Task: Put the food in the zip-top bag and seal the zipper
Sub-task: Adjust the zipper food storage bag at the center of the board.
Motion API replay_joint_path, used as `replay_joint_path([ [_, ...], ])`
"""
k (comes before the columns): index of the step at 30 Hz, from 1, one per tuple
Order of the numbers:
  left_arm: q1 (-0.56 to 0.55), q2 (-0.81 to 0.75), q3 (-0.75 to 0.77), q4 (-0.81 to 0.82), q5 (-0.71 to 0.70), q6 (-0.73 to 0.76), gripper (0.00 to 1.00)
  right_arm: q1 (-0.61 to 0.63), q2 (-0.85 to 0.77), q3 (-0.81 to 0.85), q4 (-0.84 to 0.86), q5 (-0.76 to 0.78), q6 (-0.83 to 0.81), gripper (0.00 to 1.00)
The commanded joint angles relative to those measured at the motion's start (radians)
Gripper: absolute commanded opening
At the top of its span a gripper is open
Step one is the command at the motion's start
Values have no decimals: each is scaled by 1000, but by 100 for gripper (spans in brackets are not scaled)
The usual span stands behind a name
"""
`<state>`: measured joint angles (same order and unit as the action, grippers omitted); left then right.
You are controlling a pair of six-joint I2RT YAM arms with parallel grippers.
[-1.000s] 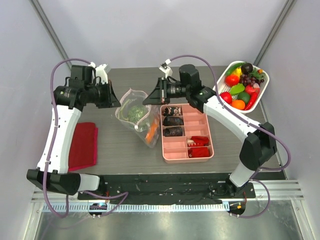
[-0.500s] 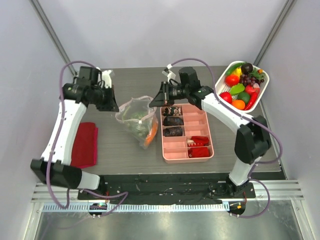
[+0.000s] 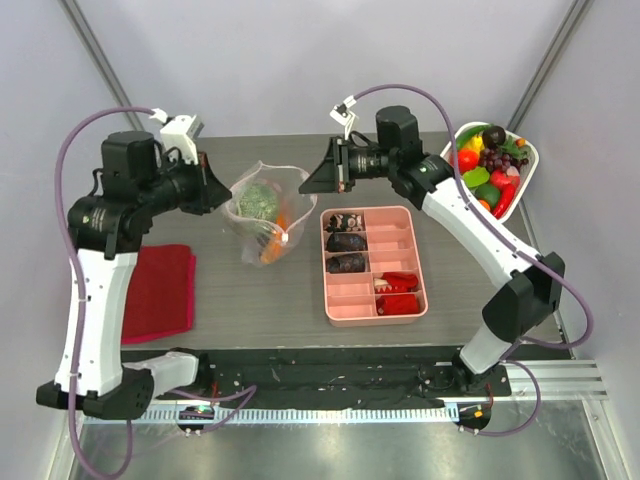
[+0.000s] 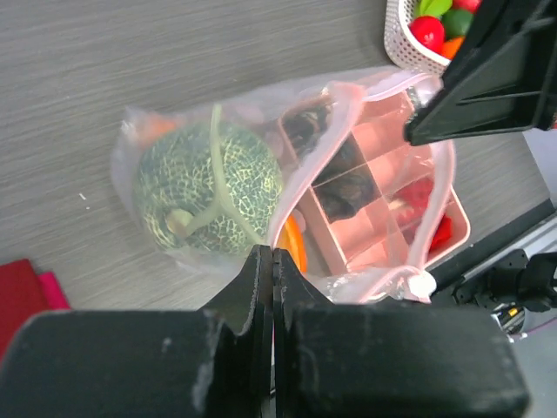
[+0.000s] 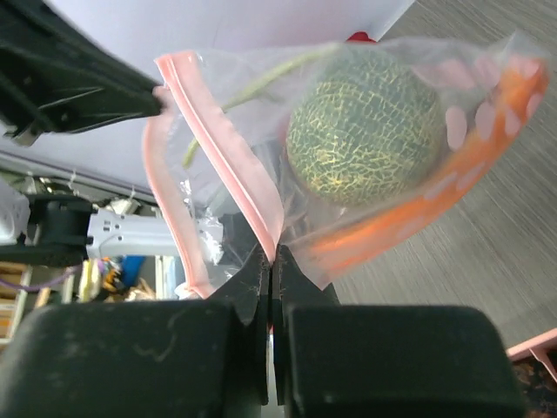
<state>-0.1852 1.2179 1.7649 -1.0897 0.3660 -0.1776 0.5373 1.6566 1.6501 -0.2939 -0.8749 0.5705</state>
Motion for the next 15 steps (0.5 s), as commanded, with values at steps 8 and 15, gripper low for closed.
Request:
replay_joint_path([
  [8,-20,80,-36,25,146,-14,0,6,49,105,-182,-9,-193,1],
  [15,-23,121,-70,2,198,-72,0,-20,60,135,-292,109,-347,2],
])
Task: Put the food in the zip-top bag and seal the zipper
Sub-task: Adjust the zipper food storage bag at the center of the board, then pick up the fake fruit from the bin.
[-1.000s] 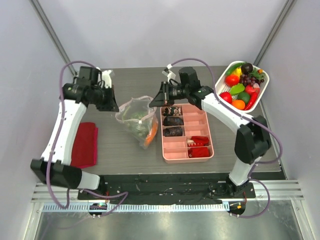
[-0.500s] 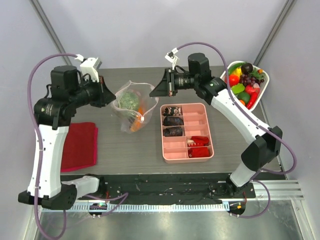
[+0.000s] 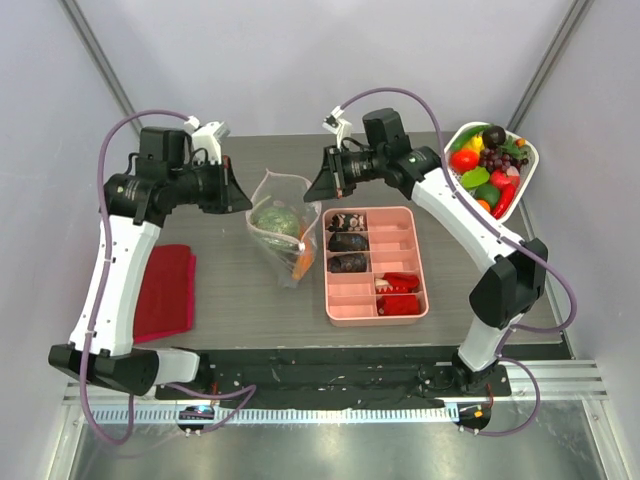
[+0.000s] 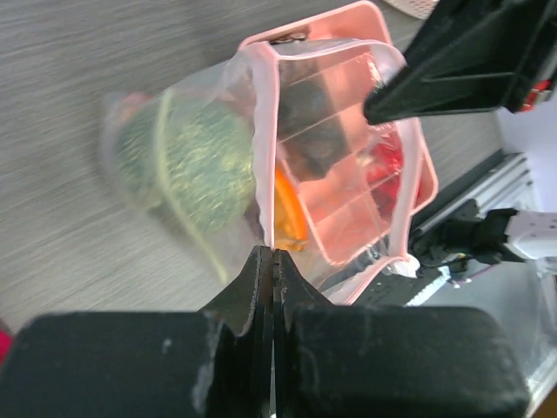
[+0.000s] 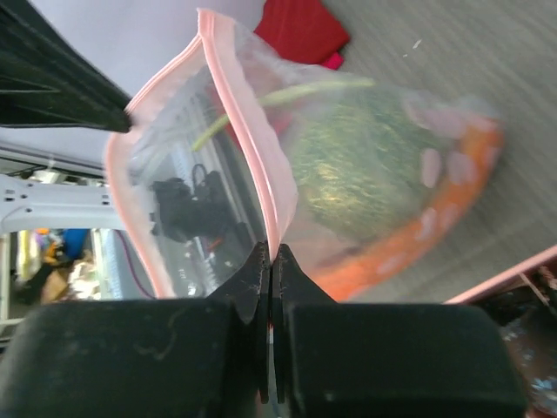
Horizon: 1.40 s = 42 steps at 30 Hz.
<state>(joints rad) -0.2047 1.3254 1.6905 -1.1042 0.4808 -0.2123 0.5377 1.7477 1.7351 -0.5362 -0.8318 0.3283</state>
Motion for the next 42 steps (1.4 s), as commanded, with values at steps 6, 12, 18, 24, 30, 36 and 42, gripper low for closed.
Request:
replay_joint_path([
  [6,-4,53,-40,96,97,-90,0,-80,12,80,-57,154,-127,9],
  [12,5,109,-22,121,12,-102,0,-85,7,73,-65,146,-146,27],
  [18,13,132,-77,149,-2,-119,0,-165,-19,72,-70,134,-130,55],
  [24,65,181,-84,147,77,-140,0,-382,-40,76,-62,108,-98,78],
  [30,65,199,-71,175,140,-180,0,-658,-22,124,-134,212,-265,97],
  [36,65,205,-69,176,151,-185,0,-765,110,207,-284,473,-498,90],
  [42,65,209,-74,185,156,-193,0,-760,225,216,-338,537,-589,86],
])
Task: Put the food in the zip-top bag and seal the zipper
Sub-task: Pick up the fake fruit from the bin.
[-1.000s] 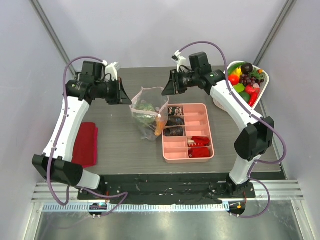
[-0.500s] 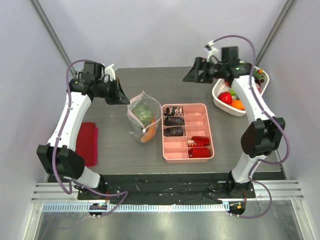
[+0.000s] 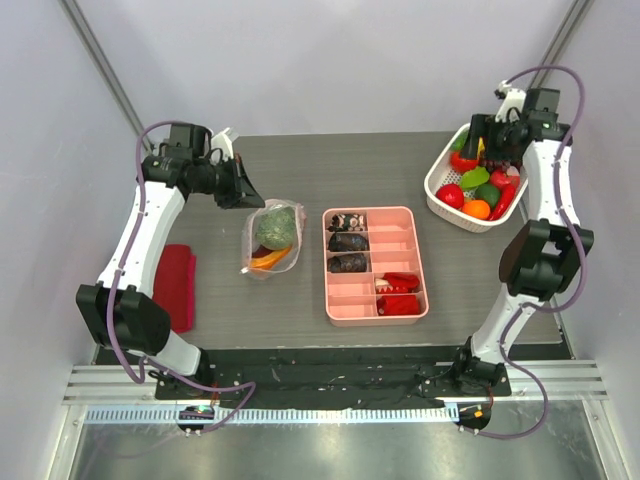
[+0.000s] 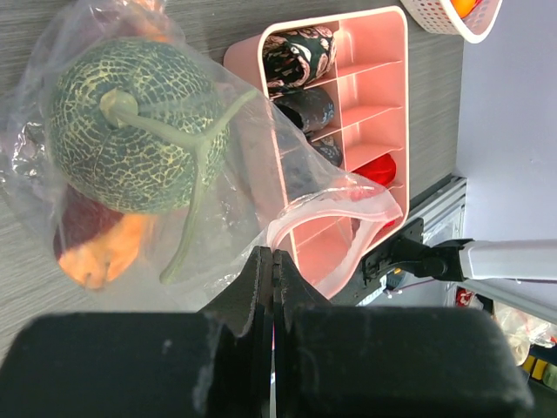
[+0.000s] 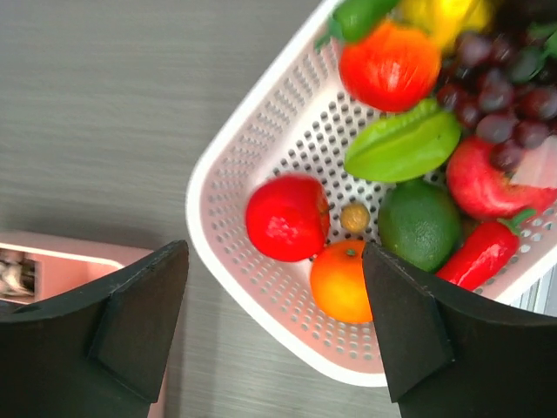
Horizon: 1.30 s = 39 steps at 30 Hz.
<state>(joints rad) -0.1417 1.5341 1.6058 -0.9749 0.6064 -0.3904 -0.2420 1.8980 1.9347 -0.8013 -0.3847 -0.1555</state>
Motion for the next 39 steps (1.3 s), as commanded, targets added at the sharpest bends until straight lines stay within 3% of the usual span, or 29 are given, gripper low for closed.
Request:
replay_joint_path([
  [1,2,1,11,56,32,-11,0,24,88,10,-75,98,-119,85],
  [11,2,3,0,54,26,-13,0,104,130,-146,33,181,-183,86],
  [21,2,-3,-3,54,21,-15,0,136,216,-166,103,297,-199,90],
  [25,1,-2,2,54,21,-15,0,136,223,-166,96,297,-200,88],
  [27,2,-2,0,54,20,-15,0,135,208,-169,83,290,-210,81],
  [30,2,-3,-4,54,21,-15,0,133,165,-154,63,274,-214,56],
  [31,2,-3,-6,54,23,-18,0,129,150,-139,57,267,-216,42],
  [34,2,-8,-9,54,27,-22,0,127,75,-105,44,230,-217,21],
  [39,2,-8,-9,51,33,-22,0,151,-43,-40,-12,29,-216,4],
])
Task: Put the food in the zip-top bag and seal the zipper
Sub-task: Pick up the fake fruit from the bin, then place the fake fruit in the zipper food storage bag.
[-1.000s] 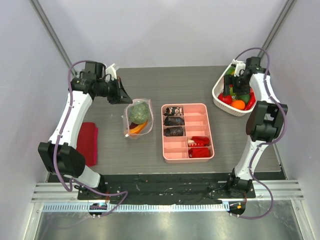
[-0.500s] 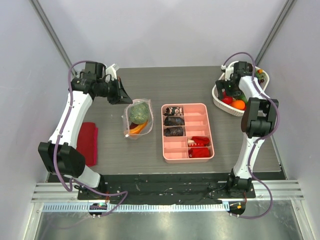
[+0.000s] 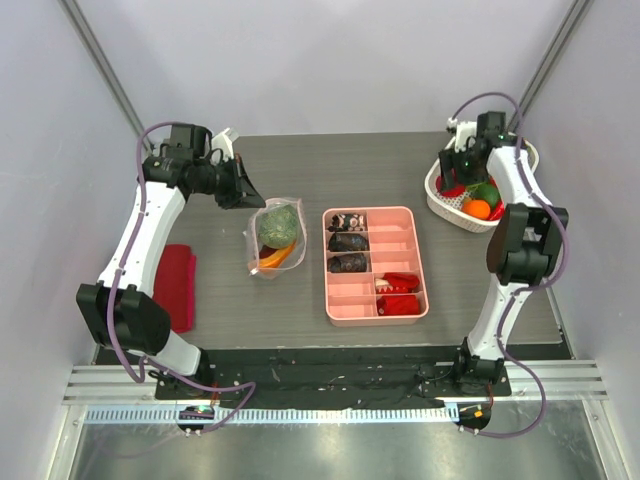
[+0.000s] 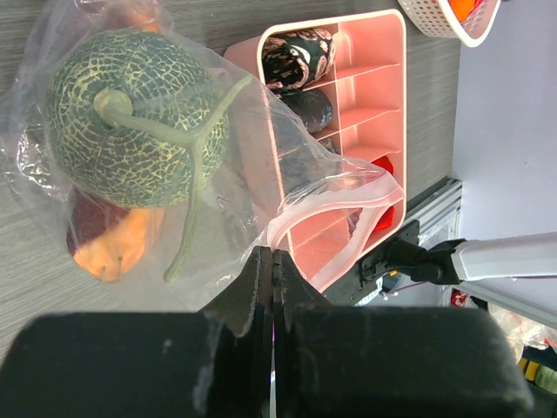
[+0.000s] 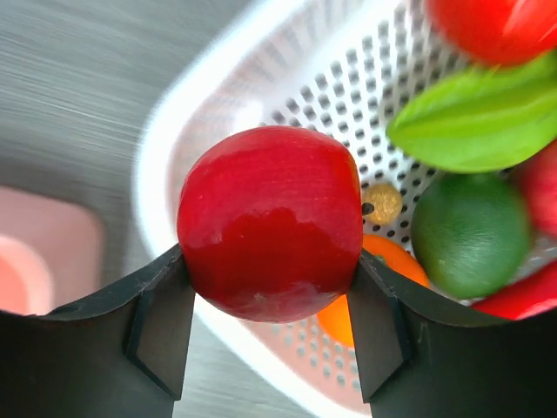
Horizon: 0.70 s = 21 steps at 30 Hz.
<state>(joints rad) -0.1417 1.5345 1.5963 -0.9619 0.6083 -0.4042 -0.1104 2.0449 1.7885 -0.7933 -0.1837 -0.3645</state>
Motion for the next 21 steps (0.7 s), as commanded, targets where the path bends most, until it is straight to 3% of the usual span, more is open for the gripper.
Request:
replay_joint_path([
  [1,2,-7,1,41,33,-12,0,37,-222,121,-38,-200,-7,3],
  [7,2,1,2,49,38,-21,0,214,-330,126,-63,-411,25,1],
  [11,2,1,5,49,41,-24,0,382,-434,52,44,-525,117,1],
  [15,2,1,-1,55,57,-31,0,576,-541,-75,198,-498,167,2],
  [21,2,6,1,61,68,-42,0,822,-439,-44,164,-350,84,2],
])
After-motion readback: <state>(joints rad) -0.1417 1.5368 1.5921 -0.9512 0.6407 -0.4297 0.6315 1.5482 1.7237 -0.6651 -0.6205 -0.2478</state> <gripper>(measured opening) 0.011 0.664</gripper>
